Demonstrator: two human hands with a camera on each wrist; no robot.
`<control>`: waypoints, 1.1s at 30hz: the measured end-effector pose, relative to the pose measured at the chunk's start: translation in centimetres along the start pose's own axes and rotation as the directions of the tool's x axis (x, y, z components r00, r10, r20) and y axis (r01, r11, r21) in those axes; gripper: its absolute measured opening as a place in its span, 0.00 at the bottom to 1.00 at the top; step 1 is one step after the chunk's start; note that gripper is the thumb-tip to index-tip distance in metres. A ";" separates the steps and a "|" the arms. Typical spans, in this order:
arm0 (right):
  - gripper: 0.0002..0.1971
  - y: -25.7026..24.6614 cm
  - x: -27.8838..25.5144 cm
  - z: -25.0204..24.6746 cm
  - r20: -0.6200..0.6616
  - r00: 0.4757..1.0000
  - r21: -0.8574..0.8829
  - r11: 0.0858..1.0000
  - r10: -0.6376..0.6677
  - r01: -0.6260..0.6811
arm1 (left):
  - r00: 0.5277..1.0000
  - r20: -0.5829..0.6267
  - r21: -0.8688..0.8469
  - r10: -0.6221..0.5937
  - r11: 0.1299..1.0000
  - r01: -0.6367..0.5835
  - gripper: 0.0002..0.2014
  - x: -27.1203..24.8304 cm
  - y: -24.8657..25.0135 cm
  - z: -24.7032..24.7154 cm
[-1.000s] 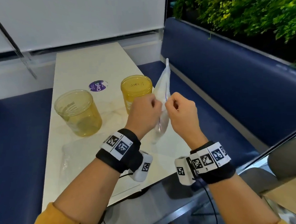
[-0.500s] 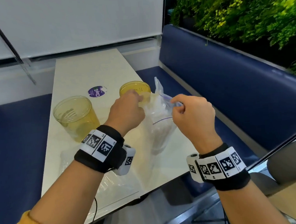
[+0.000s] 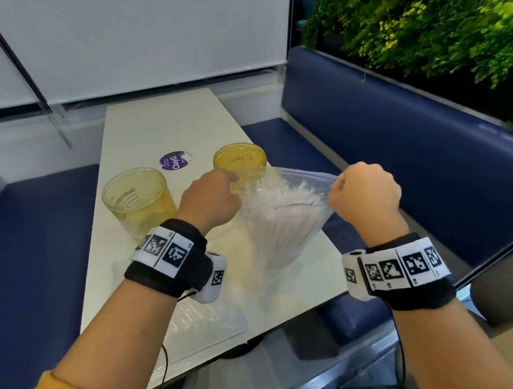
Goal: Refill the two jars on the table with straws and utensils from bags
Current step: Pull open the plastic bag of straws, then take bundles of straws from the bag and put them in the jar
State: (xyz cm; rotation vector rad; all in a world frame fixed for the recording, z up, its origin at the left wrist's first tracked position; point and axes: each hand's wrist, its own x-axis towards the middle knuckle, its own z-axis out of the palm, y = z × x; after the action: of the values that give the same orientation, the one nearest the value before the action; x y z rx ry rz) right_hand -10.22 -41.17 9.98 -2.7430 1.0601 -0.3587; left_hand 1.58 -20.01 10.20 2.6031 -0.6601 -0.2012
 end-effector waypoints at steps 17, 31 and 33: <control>0.25 -8.6 2.0 0.6 0.226 0.767 -0.108 0.767 -0.601 0.633 | 0.988 -0.113 -0.347 0.108 0.927 -0.141 0.31 -0.5 -0.8 2.1; 0.11 -10.9 3.0 2.4 0.378 0.720 0.086 0.797 -0.581 0.598 | 0.980 -0.180 -0.376 0.082 0.915 -0.146 0.31 0.0 -2.9 3.4; 0.12 -11.4 3.0 1.7 0.343 0.725 0.132 0.795 -0.598 0.593 | 0.984 -0.171 -0.375 0.053 0.920 -0.115 0.37 0.1 -3.0 3.7</control>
State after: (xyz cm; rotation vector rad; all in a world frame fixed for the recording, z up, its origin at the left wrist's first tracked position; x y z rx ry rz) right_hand -0.34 -34.82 11.73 -2.9051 0.0526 0.0855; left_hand 2.02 -19.11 5.51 2.1828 -0.6057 -0.0855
